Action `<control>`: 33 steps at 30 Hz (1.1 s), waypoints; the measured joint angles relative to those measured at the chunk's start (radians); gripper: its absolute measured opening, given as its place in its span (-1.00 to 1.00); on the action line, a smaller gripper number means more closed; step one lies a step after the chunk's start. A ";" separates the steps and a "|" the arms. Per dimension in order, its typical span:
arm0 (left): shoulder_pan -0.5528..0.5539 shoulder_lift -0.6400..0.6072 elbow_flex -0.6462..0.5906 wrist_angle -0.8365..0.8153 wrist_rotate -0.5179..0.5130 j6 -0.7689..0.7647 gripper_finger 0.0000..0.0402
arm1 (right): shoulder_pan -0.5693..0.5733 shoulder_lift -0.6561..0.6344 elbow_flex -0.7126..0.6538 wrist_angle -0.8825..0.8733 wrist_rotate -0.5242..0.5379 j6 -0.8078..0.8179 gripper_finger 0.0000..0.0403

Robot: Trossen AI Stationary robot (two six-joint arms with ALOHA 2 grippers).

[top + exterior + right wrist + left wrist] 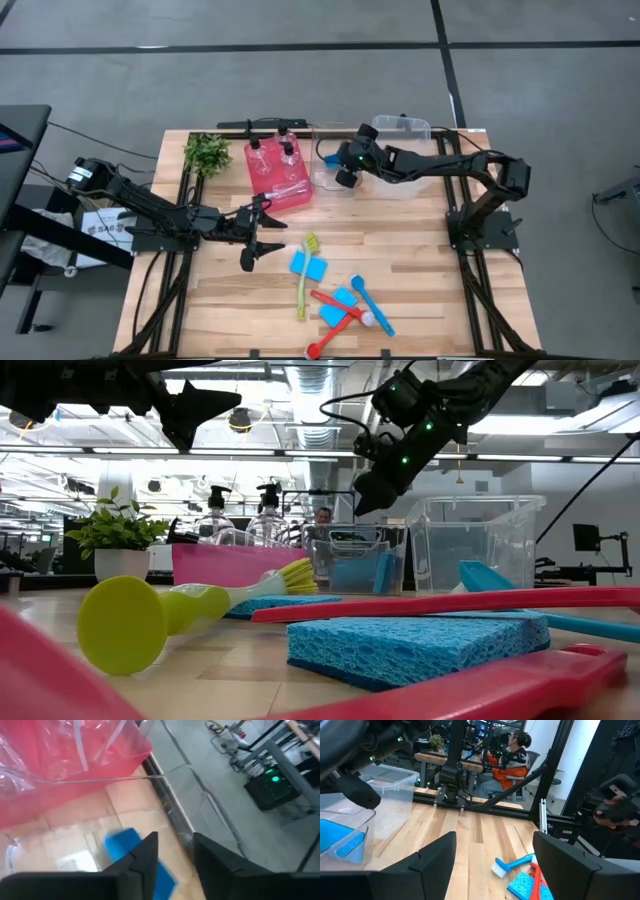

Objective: Pick & Place Kitchen Sink Supplies
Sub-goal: Put the blue sponge into the left transparent bin

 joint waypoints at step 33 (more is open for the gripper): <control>0.000 0.000 0.000 -0.003 0.000 0.000 0.33 | 0.645 0.128 0.009 -0.081 -0.218 -0.209 -0.41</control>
